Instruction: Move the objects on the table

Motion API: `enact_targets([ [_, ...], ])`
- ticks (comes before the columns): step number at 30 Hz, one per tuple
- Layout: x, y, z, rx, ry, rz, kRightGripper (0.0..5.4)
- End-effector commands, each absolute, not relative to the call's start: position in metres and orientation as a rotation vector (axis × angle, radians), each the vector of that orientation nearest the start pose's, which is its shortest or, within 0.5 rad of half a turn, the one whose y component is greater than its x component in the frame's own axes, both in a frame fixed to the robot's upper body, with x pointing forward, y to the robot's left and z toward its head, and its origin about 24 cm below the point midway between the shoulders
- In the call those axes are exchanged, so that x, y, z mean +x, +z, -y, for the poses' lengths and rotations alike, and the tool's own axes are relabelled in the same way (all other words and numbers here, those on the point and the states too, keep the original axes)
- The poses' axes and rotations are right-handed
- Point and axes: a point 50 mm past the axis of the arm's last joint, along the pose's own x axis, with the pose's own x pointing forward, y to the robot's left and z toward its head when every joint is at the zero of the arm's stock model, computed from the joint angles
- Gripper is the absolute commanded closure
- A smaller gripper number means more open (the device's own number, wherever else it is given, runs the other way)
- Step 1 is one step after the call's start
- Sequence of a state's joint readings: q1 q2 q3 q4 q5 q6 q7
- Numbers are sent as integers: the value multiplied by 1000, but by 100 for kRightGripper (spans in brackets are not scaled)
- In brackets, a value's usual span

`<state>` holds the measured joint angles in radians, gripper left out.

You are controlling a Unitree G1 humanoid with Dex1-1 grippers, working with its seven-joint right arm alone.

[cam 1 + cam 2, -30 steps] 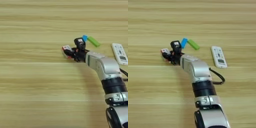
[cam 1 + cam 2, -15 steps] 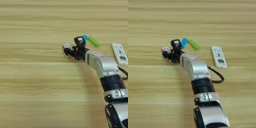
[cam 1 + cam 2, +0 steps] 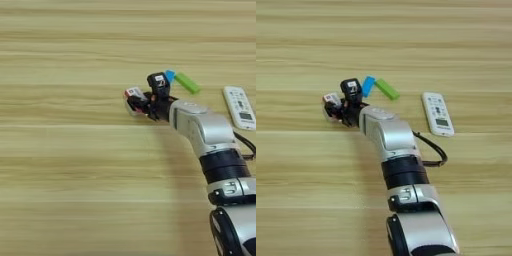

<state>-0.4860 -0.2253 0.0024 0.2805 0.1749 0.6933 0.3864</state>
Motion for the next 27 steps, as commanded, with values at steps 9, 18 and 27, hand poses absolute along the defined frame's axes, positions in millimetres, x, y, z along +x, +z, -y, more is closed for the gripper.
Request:
enact_targets([
  [9,341,92,148,-24,445,-367,332],
  [18,340,92,149,-32,441,-360,217],
  [27,340,93,149,-35,441,-354,108],
])
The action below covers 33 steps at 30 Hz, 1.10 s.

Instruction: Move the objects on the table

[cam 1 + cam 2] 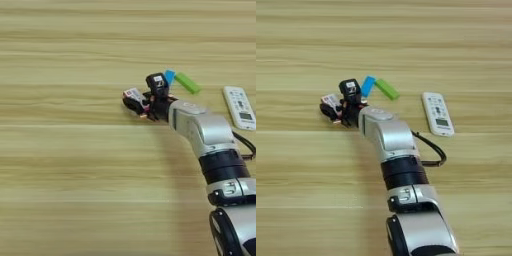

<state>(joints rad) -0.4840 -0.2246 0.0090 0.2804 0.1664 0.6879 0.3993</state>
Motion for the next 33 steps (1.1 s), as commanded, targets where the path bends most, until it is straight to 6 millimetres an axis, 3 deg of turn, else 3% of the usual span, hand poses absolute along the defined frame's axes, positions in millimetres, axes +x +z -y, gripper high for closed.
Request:
enact_targets([
  [1,340,93,149,-35,441,-353,97],
  [10,340,94,150,-39,433,-340,3],
  [33,339,89,147,-54,432,-325,3],
])
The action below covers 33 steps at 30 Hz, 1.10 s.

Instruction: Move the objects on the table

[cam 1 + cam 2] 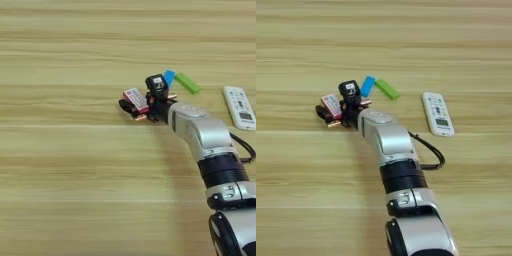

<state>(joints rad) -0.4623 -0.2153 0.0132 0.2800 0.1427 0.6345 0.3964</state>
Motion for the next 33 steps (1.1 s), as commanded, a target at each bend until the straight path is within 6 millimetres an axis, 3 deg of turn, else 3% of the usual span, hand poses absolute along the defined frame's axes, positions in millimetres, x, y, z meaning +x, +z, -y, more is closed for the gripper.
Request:
enact_targets([
  [1,339,88,147,-55,433,-325,3],
  [23,338,84,146,-56,444,-342,3],
  [33,337,83,146,-56,450,-346,133],
])
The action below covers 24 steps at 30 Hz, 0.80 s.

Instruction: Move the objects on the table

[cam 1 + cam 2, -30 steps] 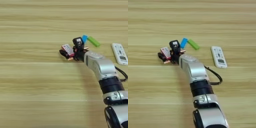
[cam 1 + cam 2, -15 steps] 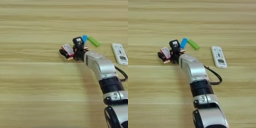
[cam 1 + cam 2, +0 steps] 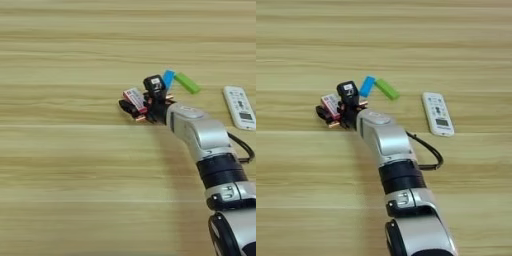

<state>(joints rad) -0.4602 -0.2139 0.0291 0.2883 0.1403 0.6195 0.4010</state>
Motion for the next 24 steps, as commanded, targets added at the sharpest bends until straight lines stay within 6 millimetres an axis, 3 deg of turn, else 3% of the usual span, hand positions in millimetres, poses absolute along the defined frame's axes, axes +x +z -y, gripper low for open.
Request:
enact_targets([
  [1,337,83,146,-56,450,-346,148],
  [17,337,83,146,-60,449,-341,329],
  [24,336,84,147,-60,442,-332,330],
])
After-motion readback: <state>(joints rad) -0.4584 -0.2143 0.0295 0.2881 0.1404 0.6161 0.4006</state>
